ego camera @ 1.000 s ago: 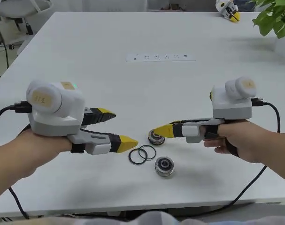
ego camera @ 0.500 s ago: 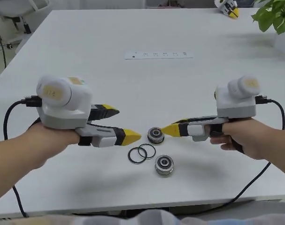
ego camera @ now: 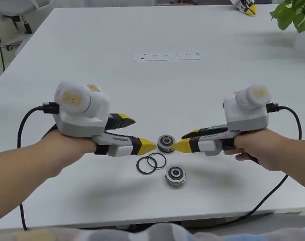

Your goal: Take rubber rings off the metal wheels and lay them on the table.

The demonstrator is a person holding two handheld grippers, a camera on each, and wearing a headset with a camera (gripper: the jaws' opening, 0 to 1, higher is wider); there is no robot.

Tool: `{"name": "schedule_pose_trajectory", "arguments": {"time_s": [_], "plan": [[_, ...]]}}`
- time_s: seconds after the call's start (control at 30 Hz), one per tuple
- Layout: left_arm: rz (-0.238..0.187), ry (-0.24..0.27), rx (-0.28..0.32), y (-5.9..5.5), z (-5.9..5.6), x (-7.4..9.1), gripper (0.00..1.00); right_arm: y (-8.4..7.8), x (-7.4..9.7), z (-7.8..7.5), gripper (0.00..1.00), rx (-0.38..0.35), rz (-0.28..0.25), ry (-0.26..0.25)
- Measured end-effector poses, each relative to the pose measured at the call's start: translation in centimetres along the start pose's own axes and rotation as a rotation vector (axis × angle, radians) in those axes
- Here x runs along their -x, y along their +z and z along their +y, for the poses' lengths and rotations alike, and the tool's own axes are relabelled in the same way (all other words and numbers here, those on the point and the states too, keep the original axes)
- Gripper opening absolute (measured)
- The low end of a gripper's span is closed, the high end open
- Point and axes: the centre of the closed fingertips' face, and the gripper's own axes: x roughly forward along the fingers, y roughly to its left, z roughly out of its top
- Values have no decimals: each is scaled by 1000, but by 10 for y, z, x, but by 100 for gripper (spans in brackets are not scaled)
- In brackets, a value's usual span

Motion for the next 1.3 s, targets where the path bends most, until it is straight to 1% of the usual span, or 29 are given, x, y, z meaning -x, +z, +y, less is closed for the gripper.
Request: {"name": "schedule_pose_trajectory", "arguments": {"time_s": [0.17,0.27,0.43,0.57,0.77,0.87,1.03,1.17,1.3], "plan": [[9,-8,1,-3,-2,-7,53,-3,-2,-2,29,39,18,-8],[14,-10,2,-4,-2,-10,52,-4,-5,1,27,87,28,-9],[25,-13,-5,-5,-2,-16,50,-6,-9,0,25,119,46,-12],[34,-16,-8,-7,-3,-20,47,-6,-10,-2,23,140,52,-30],[44,-27,-12,-8,-4,-27,45,-9,-12,-5,22,150,68,-36],[50,-31,-17,-8,-6,-30,44,-8,-13,-6,22,149,65,-42],[61,-43,-29,-8,-8,-36,40,-10,-15,-9,22,157,76,-44],[66,-49,-33,-8,-9,-40,38,-9,-17,-12,21,160,71,-53],[78,-59,-47,-9,-11,-45,35,-10,-19,-13,19,170,76,-53]]}}
